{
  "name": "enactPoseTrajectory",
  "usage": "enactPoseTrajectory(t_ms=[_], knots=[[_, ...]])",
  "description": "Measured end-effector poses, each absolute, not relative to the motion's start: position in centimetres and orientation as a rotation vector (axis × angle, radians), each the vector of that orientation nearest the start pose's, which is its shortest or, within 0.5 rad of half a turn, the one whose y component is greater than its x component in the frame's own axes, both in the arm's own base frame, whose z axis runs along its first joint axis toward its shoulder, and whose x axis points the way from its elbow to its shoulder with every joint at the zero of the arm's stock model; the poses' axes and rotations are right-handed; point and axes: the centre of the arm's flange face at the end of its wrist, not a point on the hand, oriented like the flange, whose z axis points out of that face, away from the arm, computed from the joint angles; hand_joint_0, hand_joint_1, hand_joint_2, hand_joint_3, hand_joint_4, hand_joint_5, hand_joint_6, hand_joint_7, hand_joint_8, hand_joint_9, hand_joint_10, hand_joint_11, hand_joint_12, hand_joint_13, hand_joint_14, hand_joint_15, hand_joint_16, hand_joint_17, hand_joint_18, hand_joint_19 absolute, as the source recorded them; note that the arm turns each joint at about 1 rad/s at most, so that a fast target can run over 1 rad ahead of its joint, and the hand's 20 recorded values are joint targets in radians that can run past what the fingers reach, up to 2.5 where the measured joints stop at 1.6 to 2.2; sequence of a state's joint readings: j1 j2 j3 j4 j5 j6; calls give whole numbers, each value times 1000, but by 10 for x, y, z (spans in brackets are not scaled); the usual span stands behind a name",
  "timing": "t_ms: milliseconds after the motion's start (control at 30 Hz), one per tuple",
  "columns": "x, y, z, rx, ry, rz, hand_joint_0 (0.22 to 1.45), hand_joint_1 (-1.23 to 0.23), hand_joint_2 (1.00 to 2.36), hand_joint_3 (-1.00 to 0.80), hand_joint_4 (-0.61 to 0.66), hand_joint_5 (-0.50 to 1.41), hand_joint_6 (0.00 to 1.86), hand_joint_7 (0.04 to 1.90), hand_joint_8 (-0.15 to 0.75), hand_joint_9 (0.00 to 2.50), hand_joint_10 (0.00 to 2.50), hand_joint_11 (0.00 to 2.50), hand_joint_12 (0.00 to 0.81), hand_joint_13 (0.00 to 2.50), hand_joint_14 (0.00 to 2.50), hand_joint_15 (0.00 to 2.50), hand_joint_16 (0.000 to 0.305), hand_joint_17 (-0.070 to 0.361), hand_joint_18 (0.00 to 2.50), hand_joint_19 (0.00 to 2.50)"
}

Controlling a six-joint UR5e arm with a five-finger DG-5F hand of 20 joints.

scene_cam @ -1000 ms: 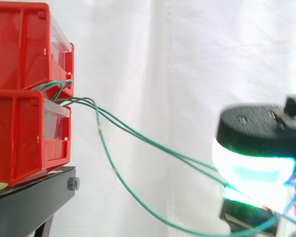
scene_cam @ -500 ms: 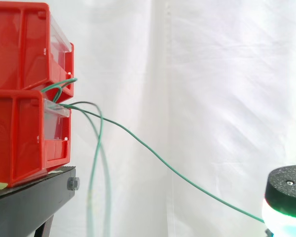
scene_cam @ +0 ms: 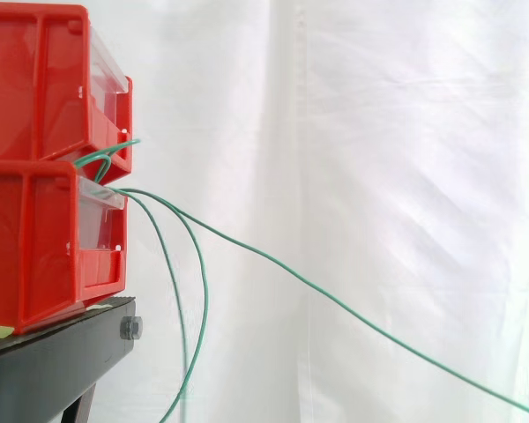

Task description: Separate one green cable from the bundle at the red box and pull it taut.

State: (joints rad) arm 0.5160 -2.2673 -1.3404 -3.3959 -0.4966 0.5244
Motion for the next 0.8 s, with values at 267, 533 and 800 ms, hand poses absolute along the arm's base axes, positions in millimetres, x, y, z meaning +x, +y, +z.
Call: enactPoseTrajectory(t_ms=[267,533,800], knots=[[606,97,213,1679,955,484,700,-796,1010,-368,103,-52,913,1428,337,1663,29,1216,336,1266,28,911,44,99,934,811],[597,99,215,1674,940,492,700,-796,1009,-371,102,-52,913,1428,339,1663,29,1201,332,1265,25,910,44,100,936,819],[593,98,219,1677,945,480,700,-796,1009,-371,103,-52,914,1425,335,1658,28,1190,331,1265,27,910,44,100,934,810]])
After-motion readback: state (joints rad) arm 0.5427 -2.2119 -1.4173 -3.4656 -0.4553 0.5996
